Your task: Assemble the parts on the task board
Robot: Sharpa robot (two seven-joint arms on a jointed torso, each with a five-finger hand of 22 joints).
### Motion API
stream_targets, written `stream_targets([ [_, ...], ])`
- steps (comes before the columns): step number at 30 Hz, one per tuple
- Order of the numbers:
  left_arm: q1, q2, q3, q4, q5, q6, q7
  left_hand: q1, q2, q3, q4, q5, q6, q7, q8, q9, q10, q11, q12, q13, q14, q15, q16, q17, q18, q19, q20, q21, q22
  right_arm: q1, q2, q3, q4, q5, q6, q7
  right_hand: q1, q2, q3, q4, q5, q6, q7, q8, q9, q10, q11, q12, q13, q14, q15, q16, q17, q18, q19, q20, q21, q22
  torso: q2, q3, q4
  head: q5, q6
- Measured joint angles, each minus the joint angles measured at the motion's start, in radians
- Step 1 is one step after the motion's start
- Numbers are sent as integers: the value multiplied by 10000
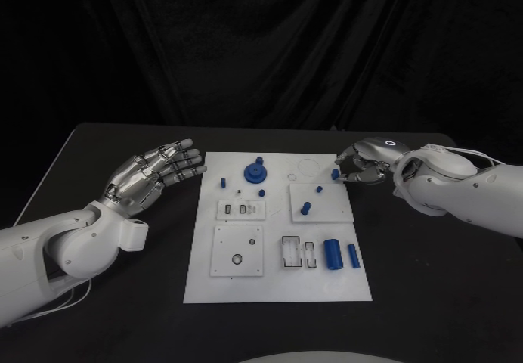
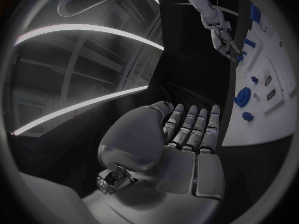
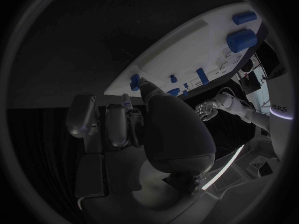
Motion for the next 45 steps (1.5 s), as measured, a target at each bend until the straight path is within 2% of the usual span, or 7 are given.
stream_targets([
  [12, -30, 9, 0, -12, 0, 31, 0, 0, 0, 0, 0, 0, 0, 0, 0, -1, 0, 0, 0, 0, 0, 0, 0, -1, 0, 0, 0, -38, -9, -81, 215, 3, -198, 2, 35, -60, 4, -4, 0, 0, -70, 10, 10, 0, 1, 0, 0, 0, -1, 0, 0, -9, 0, 0, 0, 0, -79, -1, -6, -1, -1, 9, -41],
  [25, -48, 8, 0, -12, 0, 65, 0, -23, -23, 28, -27, 0, 0, 0, 0, -1, 0, 0, 0, 0, 0, 0, 0, -1, 0, 0, 0, -38, -8, -138, 425, 3, -348, 3, 49, -62, 45, 36, -29, -30, -134, 395, 35, 110, 47, 1, 0, 0, -2, 0, 0, -41, 0, 0, 0, 0, -117, -1, 1, 4, 2, 17, -73],
  [31, -55, 7, 0, -2, 0, 82, 0, -40, -40, 27, -27, 0, 0, 0, 0, -2, 0, 0, 0, 0, 0, 0, 0, -1, 0, 0, 0, -38, -8, -147, 486, 5, -416, 3, 65, -64, 242, 75, -52, -63, 446, 845, -6, 320, 208, 1, 0, 0, -2, 0, 0, -82, 0, 0, 0, 0, -212, -2, 1, 5, 1, 30, -81],
  [37, -60, 4, 0, -11, 0, 91, 0, -40, -40, 27, -27, 0, 0, 0, 0, -2, 0, 0, 0, 0, 0, 0, 0, -2, 0, 0, 0, -38, -7, -151, 525, 6, -454, 3, 89, -71, 341, 90, 28, -142, 739, 1349, -54, 585, 433, 1, 0, 0, -2, 0, 0, -120, 0, 0, 0, 0, -270, -2, 3, 6, -2, 35, -87],
  [45, -79, 11, 0, -36, 0, 103, 0, -40, -40, 55, 0, 0, 0, 0, 0, -2, 0, 0, 0, 0, 0, 0, 0, -1, 0, 0, 0, -38, -7, -154, 532, 7, -461, 5, 72, -80, 442, 170, 110, -279, 1039, 1725, -115, 809, 722, 1, -1, 0, -3, 0, 0, -120, 0, 0, 0, 0, -270, 6, 2, 3, 3, 38, -95],
])
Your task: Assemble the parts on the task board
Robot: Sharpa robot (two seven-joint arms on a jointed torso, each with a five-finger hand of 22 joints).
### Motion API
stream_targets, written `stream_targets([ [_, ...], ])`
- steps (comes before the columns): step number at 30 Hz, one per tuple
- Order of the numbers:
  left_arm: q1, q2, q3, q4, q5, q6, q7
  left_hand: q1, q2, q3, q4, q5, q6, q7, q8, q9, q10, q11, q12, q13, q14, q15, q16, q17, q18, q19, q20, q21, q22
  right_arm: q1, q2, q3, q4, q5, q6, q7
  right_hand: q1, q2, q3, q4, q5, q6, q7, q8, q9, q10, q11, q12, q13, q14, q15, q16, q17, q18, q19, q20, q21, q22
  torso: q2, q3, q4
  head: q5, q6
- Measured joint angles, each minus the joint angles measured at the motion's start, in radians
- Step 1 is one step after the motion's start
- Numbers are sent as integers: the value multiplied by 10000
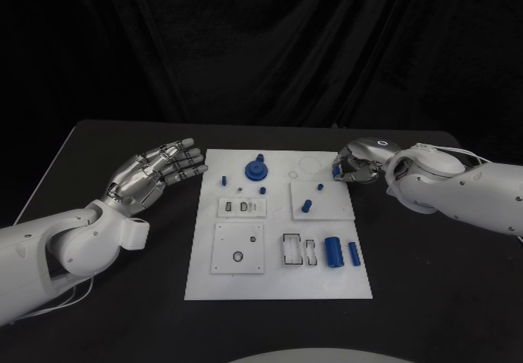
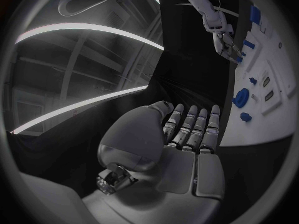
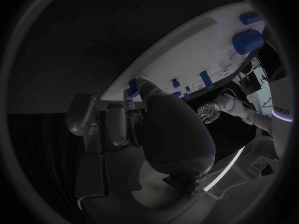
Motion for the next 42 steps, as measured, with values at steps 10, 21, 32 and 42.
stream_targets([
  [10, -32, -27, 0, -16, 0, 10, 0, 0, 0, 0, 0, 0, 0, 0, 0, 0, 0, 0, 0, 1, 0, 0, 0, 0, 0, 0, 0, 0, 1, 8, -260, 10, 498, 0, -464, 34, 2, -1, -3, -60, 354, 321, -101, 229, 275, 38, -38, 0, 8, 0, 0, 0, 0, -1, 37, -36, 0, -1, -3, -1, 1, 90, -12],
  [21, -42, -17, 0, -28, 1, 9, 0, 0, 0, -1, 0, 0, 36, 36, 0, 6, 0, 0, 0, 0, 0, 0, 0, 0, 0, 0, 0, 0, 1, 573, 111, 32, 1780, -204, -1082, 14, -1, -5, -14, -70, 466, 401, -54, 279, 277, 59, -59, 10, 7, 0, 0, 0, 0, -2, 36, -36, 0, -2, -4, -1, -12, 151, -67],
  [32, -46, 4, 0, -41, 1, 8, 1, 0, 0, -1, 0, 0, 36, 36, 0, 9, 0, 0, 0, 0, 0, 0, 0, -1, 0, 0, 0, 0, 1, 633, 1342, 34, 2228, -543, -1109, 31, 22, -35, 27, -138, 587, 425, -30, 353, 276, 219, -74, 106, 5, 0, 0, 49, 0, -2, 131, -59, 39, -4, -4, -3, -5, 200, -146],
  [42, -47, 38, 0, -60, 1, 8, 1, 0, 0, -1, 0, 0, 36, 36, 0, 8, 0, 0, 0, 0, 0, 0, 0, -1, 0, 0, 0, 0, -2, 359, 2169, 35, 1985, -886, -638, -132, 20, -36, 57, -169, 703, 424, -31, 347, 277, 218, -73, 106, 5, 0, 0, 48, 0, -3, 144, -72, 38, -5, -1, -2, 12, 113, -174],
])
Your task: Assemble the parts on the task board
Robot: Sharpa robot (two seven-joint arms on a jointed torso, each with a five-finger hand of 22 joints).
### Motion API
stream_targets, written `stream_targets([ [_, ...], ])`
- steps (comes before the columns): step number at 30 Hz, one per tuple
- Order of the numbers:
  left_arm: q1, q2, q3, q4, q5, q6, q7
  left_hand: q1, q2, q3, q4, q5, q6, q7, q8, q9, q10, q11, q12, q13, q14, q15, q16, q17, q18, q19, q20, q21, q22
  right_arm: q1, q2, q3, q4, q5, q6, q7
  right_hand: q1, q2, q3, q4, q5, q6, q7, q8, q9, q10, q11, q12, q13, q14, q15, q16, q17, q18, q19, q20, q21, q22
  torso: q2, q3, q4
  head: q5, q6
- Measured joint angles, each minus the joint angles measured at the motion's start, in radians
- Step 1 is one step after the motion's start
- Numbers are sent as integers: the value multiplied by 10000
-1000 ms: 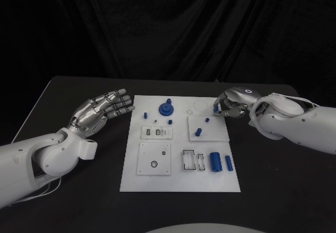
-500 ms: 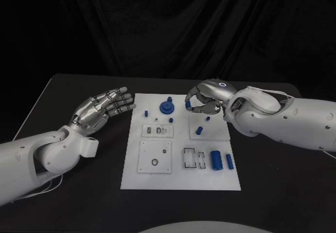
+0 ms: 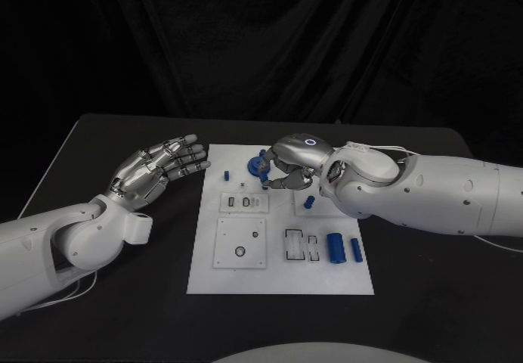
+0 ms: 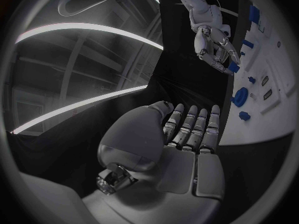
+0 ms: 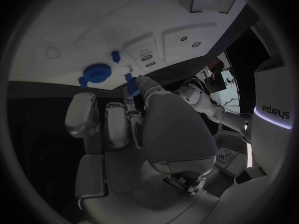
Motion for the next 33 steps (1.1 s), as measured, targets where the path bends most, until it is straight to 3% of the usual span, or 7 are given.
stream_targets([
  [15, -22, 80, 0, -50, 0, 14, 0, -40, -40, 69, -13, 0, 0, 0, 0, -1, 0, 0, 0, 0, 0, 0, 0, 0, 1, -36, -36, 0, -5, -457, 530, -3, -412, -416, 529, -227, -39, -39, -2, 0, 77, -1, -1, 16, 2, 36, -36, 49, -2, 0, 0, 50, 0, 0, 0, 0, 0, -1, 6, -13, 21, 37, -101],
  [33, -66, 114, 0, -78, 0, 60, 0, -40, -40, 68, -13, 0, 0, 0, 0, -3, 35, -33, 0, 0, 0, 0, 0, 0, 1, -36, -36, 0, -4, -525, 573, 0, -455, -619, 694, -335, -66, -67, -2, -55, 116, -3, -3, 13, 3, 35, -35, 88, -3, 0, 0, 154, 0, 0, 36, -37, 0, -2, 12, -13, 27, 12, -181],
])
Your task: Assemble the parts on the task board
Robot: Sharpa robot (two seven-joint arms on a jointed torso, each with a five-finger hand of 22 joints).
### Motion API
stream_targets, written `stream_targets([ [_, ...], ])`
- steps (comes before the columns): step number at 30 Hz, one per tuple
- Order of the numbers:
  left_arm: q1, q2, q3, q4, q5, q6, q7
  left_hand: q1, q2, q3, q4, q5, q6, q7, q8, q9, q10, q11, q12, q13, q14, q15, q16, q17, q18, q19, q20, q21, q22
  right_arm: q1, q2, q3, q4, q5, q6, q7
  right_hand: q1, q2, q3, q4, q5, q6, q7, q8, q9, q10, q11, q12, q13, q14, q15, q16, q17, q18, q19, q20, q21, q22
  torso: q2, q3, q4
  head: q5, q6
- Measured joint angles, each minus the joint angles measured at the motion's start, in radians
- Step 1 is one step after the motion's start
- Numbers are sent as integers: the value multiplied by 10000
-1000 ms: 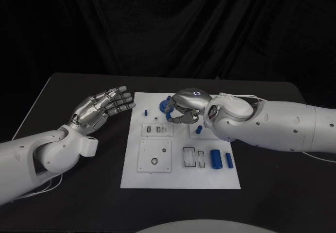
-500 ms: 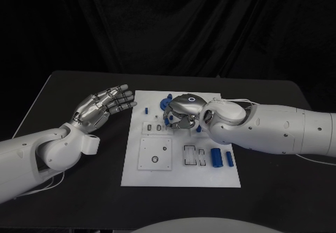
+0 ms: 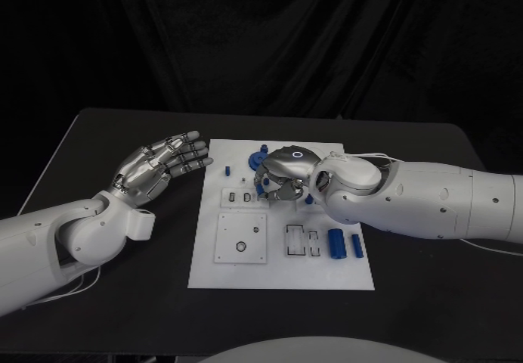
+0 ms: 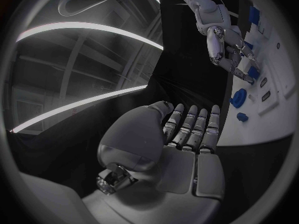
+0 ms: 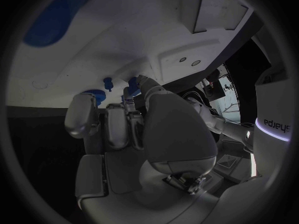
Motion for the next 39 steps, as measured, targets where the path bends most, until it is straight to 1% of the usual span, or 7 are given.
stream_targets([
  [7, -26, 9, 0, -7, 0, 8, 0, 0, 0, 0, 0, 0, 0, 0, 0, 0, 0, 0, 0, 0, 0, 0, 0, 0, 0, 0, 0, 0, 0, -4, 18, 0, 7, -17, 124, -55, -13, -13, -15, -18, -99, -56, -49, -96, 284, 36, 37, 0, 0, 0, 0, 0, 0, 0, 35, 36, 0, -1, -3, -4, -2, 3, -24],
  [13, -44, 13, 0, -24, 0, 14, 0, 0, 0, 0, 0, 0, 0, 0, 0, -1, 0, 0, 0, 0, 0, 0, 0, 0, 0, 0, 0, 0, 1, -4, 36, 7, 14, -24, 236, -106, -136, -21, 44, -93, -474, -499, 72, -381, 719, 73, 73, 0, -1, 0, 0, -46, 0, 0, 35, 36, -78, 0, -5, -6, -10, 12, -45],
  [21, -99, 20, 1, -48, 0, 28, 0, 0, 0, 0, 0, 0, 0, 0, 0, -1, 0, 0, 0, 0, 0, 0, 0, 0, 0, 0, 0, 0, -8, -8, 58, 3, -2, -28, 422, -159, -332, -216, -77, -119, -1482, -1190, 189, -950, 469, 35, 111, 0, -1, 0, 0, -117, 0, 1, 35, 36, -174, -1, -6, -5, -10, 17, -59],
  [28, -147, 19, 1, -60, 0, 36, 0, 0, 0, -1, 0, 0, 0, 0, 0, -2, 0, 0, 0, 0, 0, 0, 0, 0, 0, 1, 1, 0, -8, -14, 72, 7, -15, -30, 536, -173, -439, -187, -225, -80, -1887, -1639, 172, -1281, 257, 10, 87, -42, -1, 0, 0, -244, 0, 0, 11, 60, -370, -1, -5, -3, -3, 10, -71],
  [30, -159, 18, 1, -65, 0, 39, 0, 0, 0, -1, 0, 0, 0, 0, 0, -2, 0, 0, 0, 0, 0, 0, 0, 0, 0, 1, 1, 0, -8, -14, 72, 8, -18, -30, 557, -174, -477, -205, -254, -50, -2016, -1677, 182, -1294, 215, -41, 111, -56, -1, 0, 0, -283, 0, 9, -3, 73, -434, -1, -5, -3, -2, 9, -75],
  [32, -164, 17, 1, -70, 1, 41, 0, 0, 0, -1, 0, 0, 0, 0, 0, -2, 0, 0, 0, 0, 0, 0, 0, 0, 0, 1, 1, 0, -7, -14, 72, 10, -20, -30, 566, -174, -526, -206, -308, -48, -2128, -1769, 174, -1353, 163, -94, 89, -79, -2, 0, 0, -337, 0, 165, -2, 73, -506, -1, -5, -2, -2, 9, -83],
  [39, -181, -24, 1, -54, 1, 42, 0, 0, 0, 3, 1, 0, 0, 0, 0, -2, 0, 0, 0, 0, 0, 0, 0, 0, 0, 1, 1, 0, -6, -20, -22, 7, -20, -32, 507, -140, -676, -218, -537, 121, -2711, -2131, 169, -1353, -47, -288, 111, -234, -2, 0, 0, -467, 0, 164, -39, 110, -718, -2, -5, 1, -1, 57, -100],
])
